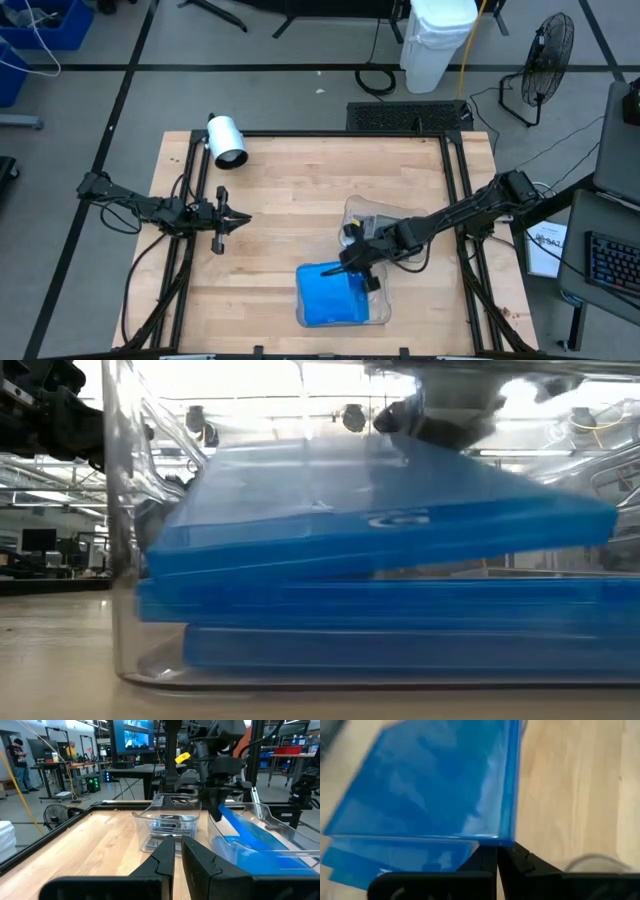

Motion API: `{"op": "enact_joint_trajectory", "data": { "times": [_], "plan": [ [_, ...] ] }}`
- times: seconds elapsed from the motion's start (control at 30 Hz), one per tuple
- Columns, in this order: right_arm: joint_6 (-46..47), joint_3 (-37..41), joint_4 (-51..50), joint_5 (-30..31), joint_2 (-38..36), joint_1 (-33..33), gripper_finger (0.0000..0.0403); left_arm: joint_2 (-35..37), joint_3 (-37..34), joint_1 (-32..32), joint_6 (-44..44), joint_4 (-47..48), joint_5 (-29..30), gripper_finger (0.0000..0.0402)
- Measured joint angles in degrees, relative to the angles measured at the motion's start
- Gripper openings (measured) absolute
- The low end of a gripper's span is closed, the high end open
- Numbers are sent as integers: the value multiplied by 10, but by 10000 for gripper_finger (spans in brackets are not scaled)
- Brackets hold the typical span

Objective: Pick & place jewel cases by type
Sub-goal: Put the blue CD case into the left transparent bin

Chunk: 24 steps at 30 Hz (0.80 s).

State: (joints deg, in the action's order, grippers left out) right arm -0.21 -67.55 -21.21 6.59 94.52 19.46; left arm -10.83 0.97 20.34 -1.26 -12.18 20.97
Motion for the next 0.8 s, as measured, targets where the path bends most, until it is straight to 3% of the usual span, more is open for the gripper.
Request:
{"op": "enact_joint_trajectory", "data": {
  "times": [0.1, 0.8],
  "plan": [
    [-4, 0, 18, -24, 0, 1, 0, 0, 0, 0, 0, 0, 0, 37],
    [28, -1, 117, -23, -23, 111, 0, 0, 0, 0, 0, 0, 0, 37]
  ]
}}
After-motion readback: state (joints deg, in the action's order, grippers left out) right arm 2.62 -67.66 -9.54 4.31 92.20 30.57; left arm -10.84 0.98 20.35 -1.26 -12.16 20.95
